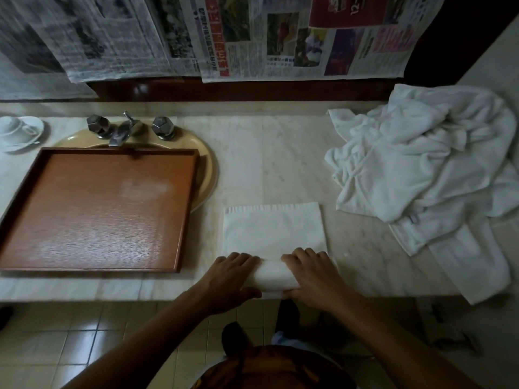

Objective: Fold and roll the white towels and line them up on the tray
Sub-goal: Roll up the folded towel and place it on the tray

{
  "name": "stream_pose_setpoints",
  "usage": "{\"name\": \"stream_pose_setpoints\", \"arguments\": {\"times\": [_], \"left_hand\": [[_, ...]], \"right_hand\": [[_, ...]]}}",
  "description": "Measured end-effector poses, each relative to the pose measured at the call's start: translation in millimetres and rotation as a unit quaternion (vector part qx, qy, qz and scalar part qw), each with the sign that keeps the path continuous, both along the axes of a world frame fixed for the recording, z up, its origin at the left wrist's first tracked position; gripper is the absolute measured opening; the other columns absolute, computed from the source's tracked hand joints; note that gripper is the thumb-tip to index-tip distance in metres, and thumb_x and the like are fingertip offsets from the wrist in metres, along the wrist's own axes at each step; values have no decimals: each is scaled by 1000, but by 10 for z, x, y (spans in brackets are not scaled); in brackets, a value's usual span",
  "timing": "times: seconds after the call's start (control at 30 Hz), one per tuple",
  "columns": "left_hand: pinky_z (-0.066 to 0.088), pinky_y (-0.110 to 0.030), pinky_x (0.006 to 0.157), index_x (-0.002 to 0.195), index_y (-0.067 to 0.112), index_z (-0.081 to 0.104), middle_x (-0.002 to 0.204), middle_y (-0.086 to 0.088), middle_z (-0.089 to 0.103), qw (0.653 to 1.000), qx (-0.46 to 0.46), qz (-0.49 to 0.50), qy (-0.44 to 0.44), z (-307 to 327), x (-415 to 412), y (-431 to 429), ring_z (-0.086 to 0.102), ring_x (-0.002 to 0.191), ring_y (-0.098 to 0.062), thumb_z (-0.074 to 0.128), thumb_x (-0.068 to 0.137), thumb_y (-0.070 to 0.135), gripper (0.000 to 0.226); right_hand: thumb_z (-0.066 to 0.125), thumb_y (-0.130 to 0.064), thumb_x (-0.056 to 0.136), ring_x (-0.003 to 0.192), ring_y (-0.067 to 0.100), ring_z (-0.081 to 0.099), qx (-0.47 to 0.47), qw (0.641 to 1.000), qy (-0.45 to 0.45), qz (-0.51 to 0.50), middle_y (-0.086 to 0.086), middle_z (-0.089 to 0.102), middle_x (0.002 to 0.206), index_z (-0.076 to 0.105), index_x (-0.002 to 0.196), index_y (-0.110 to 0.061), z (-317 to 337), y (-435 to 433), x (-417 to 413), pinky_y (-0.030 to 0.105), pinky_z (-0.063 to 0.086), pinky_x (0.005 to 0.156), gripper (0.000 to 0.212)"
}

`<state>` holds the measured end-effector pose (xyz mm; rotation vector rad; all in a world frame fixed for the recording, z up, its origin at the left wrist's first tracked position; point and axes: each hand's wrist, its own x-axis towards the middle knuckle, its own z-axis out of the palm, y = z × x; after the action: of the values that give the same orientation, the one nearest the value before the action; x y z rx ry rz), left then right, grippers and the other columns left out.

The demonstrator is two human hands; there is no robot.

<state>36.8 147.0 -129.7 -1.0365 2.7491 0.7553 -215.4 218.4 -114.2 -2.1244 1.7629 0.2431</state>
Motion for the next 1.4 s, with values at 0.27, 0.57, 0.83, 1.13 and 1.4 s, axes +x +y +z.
{"name": "stream_pose_setpoints", "arguments": {"times": [0.27, 0.57, 0.83, 1.13, 1.4], "left_hand": [[44, -32, 91, 133, 31, 49, 125, 13, 52, 988, 133, 69, 26, 78, 84, -149, 48, 108, -6, 53, 92, 72, 59], [49, -40, 76, 91, 22, 70, 88, -1, 63, 975, 161, 148, 25, 76, -104, -557, 60, 84, -17, 40, 84, 80, 66], [36, -43, 113, 146, 29, 46, 144, 1, 47, 989, -63, 134, 7, 284, -295, -251, 44, 131, -19, 44, 99, 62, 57], [26, -49, 121, 162, 28, 12, 158, -6, 35, 986, -129, 47, -91, -13, -201, -320, 37, 144, -28, 71, 88, 49, 97], [42, -39, 107, 149, 28, 33, 146, 2, 54, 998, 39, 51, -26, 108, 3, -372, 54, 127, -20, 82, 80, 49, 87]], "right_hand": [[58, -72, 88, 106, 15, 48, 105, 987, -106, -56, -5, 52, 128, 45, 131, -27, 264, -111, -71, 36, 38, 89, 64], [57, -46, 95, 126, 26, 51, -103, 990, -43, -89, -1, 55, 140, 56, 141, -29, 182, -135, 155, 48, 37, 108, 49], [67, -30, 89, 158, 32, 9, -91, 992, -1, -88, 8, 13, 171, 3, 164, -28, -81, 67, 258, 61, 2, 124, 98], [74, -43, 84, 134, 26, 44, -64, 997, 37, -37, 2, 45, 150, 23, 159, -27, -24, -396, 88, 50, 27, 115, 93], [73, -57, 85, 120, 26, 51, 79, 995, -32, -45, 4, 53, 140, 27, 147, -28, 239, -308, 50, 46, 37, 104, 82]]}}
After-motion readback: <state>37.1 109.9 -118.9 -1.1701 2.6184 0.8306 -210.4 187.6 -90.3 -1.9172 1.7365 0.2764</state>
